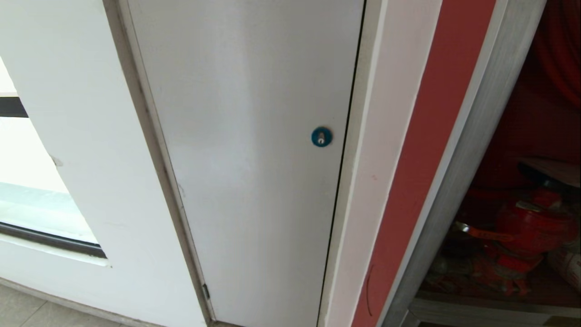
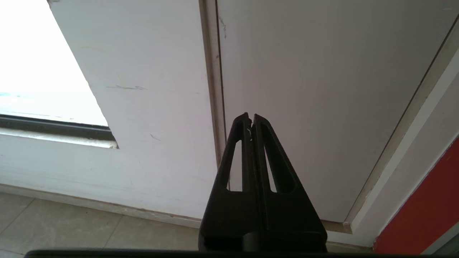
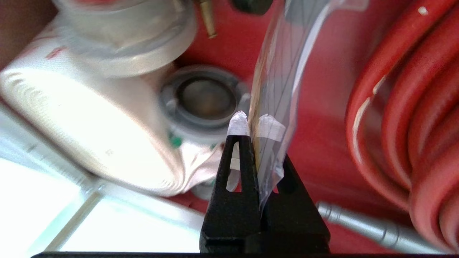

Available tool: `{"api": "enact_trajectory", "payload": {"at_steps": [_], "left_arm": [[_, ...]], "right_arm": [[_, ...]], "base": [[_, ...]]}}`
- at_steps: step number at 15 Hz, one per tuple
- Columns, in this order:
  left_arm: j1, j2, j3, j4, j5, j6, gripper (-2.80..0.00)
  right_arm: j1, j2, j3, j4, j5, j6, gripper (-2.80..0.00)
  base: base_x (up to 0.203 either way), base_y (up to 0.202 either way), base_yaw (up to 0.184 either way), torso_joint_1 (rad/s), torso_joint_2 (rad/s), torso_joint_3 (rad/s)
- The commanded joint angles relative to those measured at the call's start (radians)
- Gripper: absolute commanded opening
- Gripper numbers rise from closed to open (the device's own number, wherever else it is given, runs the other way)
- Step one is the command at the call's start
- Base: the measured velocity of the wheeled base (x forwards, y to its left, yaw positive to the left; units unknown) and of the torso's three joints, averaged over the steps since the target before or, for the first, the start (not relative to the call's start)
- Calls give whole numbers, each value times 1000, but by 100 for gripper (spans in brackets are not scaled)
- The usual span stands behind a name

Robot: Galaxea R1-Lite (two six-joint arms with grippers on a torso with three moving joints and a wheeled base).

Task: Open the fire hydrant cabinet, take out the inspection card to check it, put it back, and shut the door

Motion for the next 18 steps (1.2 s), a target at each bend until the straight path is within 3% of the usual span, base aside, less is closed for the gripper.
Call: {"api": "enact_trajectory", "payload": {"at_steps": [1,6,18], "left_arm": [[0,1,6,0,0,0,-280],[0,1,6,0,0,0,-280],[0,1,6,0,0,0,-280]], "right_arm": [[-23,-97,0,84,10,-10,-280],[-106,-264,-23,279,17,-62,-280],[-105,-438,-238,725,20,-62,-280]], "base": [[0,0,0,0,0,0],[0,0,0,0,0,0],[0,0,0,0,0,0]]}}
